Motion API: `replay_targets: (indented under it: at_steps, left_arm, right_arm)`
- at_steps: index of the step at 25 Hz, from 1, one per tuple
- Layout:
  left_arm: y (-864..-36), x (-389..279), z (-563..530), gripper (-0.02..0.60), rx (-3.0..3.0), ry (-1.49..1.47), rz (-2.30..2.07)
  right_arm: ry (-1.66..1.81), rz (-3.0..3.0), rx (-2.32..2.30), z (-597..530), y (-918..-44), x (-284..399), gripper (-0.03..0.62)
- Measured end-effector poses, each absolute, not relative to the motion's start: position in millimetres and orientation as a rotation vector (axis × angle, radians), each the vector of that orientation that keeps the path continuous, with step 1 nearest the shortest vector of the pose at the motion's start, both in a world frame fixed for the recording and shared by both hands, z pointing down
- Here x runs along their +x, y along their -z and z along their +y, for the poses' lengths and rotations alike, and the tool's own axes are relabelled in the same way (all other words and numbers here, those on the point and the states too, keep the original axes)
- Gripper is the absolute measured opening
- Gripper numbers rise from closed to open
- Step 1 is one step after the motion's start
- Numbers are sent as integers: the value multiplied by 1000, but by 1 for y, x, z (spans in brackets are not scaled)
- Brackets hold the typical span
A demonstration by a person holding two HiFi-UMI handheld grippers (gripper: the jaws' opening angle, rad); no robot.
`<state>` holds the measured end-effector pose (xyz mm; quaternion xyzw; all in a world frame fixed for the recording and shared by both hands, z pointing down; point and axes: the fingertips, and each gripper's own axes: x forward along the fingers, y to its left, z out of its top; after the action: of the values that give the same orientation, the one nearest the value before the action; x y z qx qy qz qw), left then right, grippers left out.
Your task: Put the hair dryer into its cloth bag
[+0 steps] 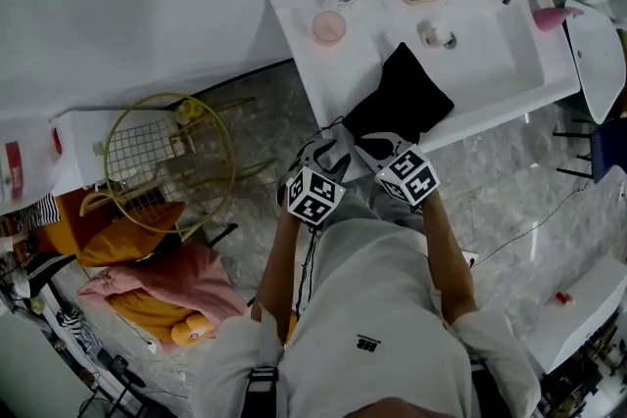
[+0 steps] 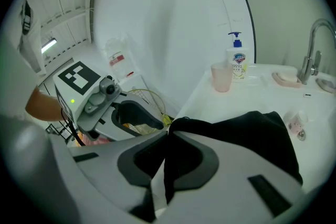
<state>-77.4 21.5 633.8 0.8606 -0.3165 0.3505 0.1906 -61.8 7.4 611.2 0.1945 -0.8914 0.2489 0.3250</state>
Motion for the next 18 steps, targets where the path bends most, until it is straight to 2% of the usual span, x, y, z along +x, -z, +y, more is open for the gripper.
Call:
replay_targets:
  at_steps: [5, 9, 18]
  left_arm:
    - [-619, -82, 19, 167, 2435, -913, -948]
    - [-609, -84, 14, 167, 2448, -847, -992]
    - [-596, -81, 3, 166, 2485, -762, -1005]
  right_arm:
    - [-617, -2354, 538, 6, -606, -61, 42]
    - [-604, -2367, 576, 2, -603, -58, 100]
    - [-585, -2382, 710, -12, -597, -46, 110]
